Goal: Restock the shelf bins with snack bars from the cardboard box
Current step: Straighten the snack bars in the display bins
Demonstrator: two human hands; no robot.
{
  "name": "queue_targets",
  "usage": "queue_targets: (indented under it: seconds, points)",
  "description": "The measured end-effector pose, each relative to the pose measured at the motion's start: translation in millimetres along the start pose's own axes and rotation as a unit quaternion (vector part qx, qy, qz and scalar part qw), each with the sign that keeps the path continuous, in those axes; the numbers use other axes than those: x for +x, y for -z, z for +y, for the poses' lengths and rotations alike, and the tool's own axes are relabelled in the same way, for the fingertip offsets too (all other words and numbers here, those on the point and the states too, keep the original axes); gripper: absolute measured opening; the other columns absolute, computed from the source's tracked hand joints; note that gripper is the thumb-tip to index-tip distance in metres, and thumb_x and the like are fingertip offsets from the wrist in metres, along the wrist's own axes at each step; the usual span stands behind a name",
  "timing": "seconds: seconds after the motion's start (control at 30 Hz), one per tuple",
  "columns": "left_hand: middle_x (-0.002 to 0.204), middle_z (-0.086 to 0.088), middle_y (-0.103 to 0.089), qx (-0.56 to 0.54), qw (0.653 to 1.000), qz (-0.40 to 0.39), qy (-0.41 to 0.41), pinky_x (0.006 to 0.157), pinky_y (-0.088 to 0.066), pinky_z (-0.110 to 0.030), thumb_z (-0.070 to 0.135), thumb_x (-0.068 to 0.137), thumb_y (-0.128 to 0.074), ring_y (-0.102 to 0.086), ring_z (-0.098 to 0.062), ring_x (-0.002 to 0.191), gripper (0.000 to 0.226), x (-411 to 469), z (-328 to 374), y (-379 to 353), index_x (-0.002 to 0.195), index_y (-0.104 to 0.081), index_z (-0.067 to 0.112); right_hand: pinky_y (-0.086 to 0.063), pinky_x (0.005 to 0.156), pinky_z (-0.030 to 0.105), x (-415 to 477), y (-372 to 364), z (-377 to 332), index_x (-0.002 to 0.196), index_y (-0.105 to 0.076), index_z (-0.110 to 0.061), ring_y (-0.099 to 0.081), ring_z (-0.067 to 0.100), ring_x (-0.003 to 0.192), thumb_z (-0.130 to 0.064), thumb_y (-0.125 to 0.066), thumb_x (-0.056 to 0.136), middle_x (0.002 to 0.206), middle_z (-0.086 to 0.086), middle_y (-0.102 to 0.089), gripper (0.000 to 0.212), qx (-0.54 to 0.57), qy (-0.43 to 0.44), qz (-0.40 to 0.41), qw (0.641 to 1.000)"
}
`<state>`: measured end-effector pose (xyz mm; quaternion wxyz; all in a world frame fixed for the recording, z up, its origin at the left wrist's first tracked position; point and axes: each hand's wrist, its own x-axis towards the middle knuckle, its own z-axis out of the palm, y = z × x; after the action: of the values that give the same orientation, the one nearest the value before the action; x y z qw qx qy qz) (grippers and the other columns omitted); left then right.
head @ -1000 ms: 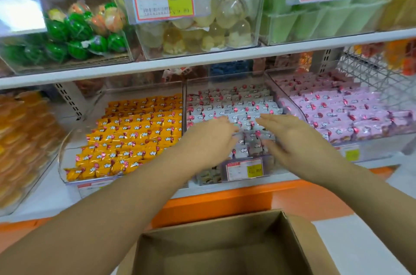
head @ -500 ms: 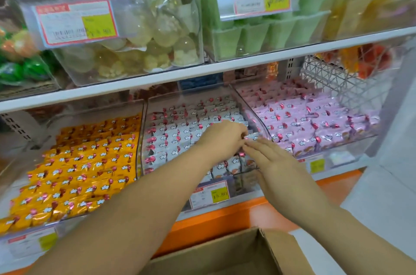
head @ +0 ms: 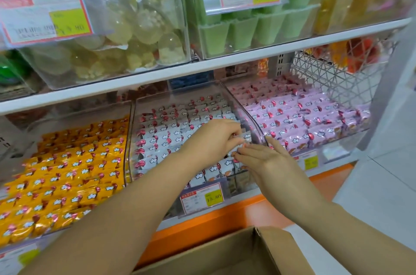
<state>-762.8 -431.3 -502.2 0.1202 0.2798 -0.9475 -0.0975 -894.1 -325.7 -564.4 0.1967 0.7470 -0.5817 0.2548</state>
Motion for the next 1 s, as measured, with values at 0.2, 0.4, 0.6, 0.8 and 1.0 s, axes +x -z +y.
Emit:
queue_targets:
  seconds: [0.2, 0.4, 0.6, 0.8, 1.0]
  points:
    - [0.108, -0.004, -0.058, -0.040, 0.997, -0.020, 0.063, 0.090, -0.044, -0.039, 0.029, 0.098, -0.049, -0.052, -0.020, 0.104, 0.027, -7, -1, -8, 0.117, -0.063, 0.016, -0.014, 0.107, 0.052, -10, 1, 9, 0.114, -0.067, -0.009, -0.064, 0.023, 0.109, 0.003, -0.062, 0.071, 0.117, 0.007, -0.067, 0.045, -0.019, 0.008, -0.011, 1.000]
    - [0.160, 0.009, -0.002, 0.014, 0.996, -0.081, 0.028, 0.120, -0.010, -0.035, 0.032, 0.103, -0.032, -0.013, -0.009, 0.145, 0.053, -41, 15, -14, 0.152, -0.014, 0.026, -0.015, 0.109, 0.049, -20, 18, -7, 0.119, -0.065, -0.007, -0.060, 0.024, 0.116, -0.018, -0.033, 0.081, 0.124, 0.010, -0.063, 0.051, -0.063, 0.000, -0.043, 0.997]
    - [0.156, 0.011, 0.020, 0.106, 0.981, -0.154, 0.043, 0.119, 0.009, -0.044, 0.038, 0.103, -0.015, 0.013, -0.008, 0.145, 0.055, -34, 4, -21, 0.151, 0.009, 0.025, -0.020, 0.107, 0.049, -15, 5, -7, 0.123, -0.060, 0.000, -0.058, 0.030, 0.118, -0.027, -0.033, 0.077, 0.126, 0.018, -0.060, 0.060, -0.091, -0.013, -0.123, 0.988]
    - [0.159, 0.013, 0.004, 0.119, 0.979, -0.165, 0.027, 0.117, 0.010, -0.049, 0.037, 0.103, -0.018, 0.010, -0.009, 0.146, 0.054, -35, 3, -19, 0.151, 0.003, 0.029, -0.026, 0.104, 0.062, -9, 15, -11, 0.108, -0.069, -0.003, -0.067, 0.024, 0.101, -0.024, -0.055, 0.060, 0.111, 0.013, -0.069, 0.054, -0.101, -0.008, -0.107, 0.989]
    - [0.159, 0.014, 0.003, 0.138, 0.983, -0.118, -0.007, 0.116, 0.017, -0.040, 0.033, 0.103, -0.019, 0.004, -0.002, 0.145, 0.053, -48, 3, -15, 0.152, -0.001, 0.029, -0.035, 0.105, 0.044, -24, 18, -24, 0.114, -0.068, -0.004, -0.064, 0.025, 0.108, -0.024, -0.068, 0.062, 0.116, 0.012, -0.068, 0.055, -0.075, -0.011, -0.055, 0.996]
